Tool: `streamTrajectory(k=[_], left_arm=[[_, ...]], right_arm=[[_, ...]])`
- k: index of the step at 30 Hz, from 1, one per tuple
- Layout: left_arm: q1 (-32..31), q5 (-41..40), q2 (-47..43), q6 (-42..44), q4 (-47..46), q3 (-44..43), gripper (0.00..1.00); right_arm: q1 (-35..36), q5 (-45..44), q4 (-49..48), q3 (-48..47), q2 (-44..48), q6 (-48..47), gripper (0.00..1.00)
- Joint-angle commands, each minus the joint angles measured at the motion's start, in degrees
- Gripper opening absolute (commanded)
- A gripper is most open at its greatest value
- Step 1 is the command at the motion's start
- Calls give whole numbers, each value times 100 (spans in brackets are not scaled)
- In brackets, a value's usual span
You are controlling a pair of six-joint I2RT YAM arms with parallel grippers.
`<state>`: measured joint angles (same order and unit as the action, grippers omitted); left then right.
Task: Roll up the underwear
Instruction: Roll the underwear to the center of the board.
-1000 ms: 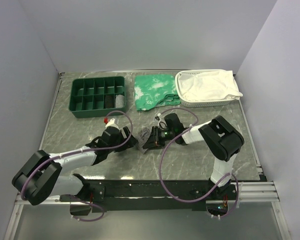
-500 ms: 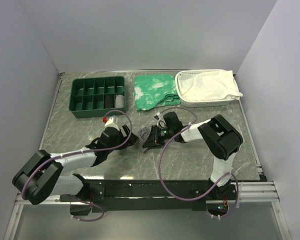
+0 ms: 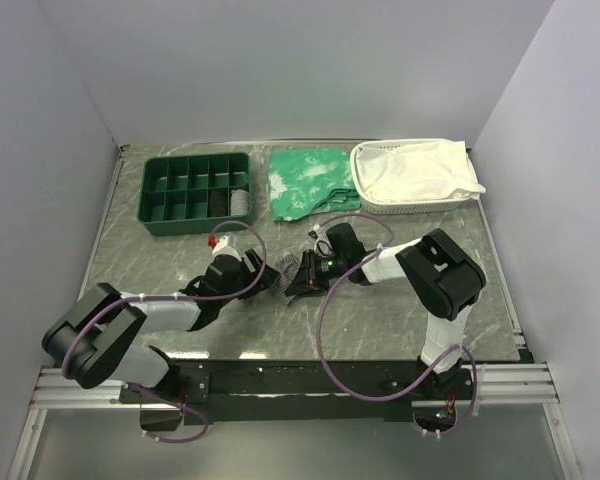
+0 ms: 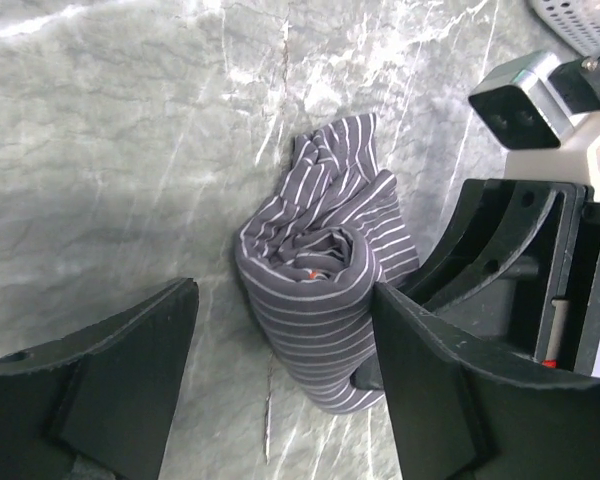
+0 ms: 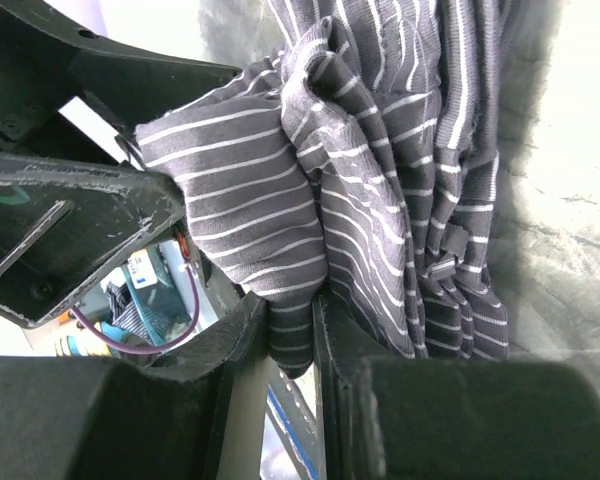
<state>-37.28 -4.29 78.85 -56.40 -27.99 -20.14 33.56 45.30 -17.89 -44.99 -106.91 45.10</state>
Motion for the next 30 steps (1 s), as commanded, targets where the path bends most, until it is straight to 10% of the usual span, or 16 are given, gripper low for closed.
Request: streamTrajectory(k=[1,17,30], left_arm=[[-8,-19,271,-231,-400,98,73],[-122,-27,939,-134,21,-174,41],[-210,-54,755,402,2048,-1139,37]], right_arm=[[-34,-241,242,-54,-93,-168,12],[-34,-143,144,43,504,-300,39],[335,-3841,2474,263,3396,-1970,55]])
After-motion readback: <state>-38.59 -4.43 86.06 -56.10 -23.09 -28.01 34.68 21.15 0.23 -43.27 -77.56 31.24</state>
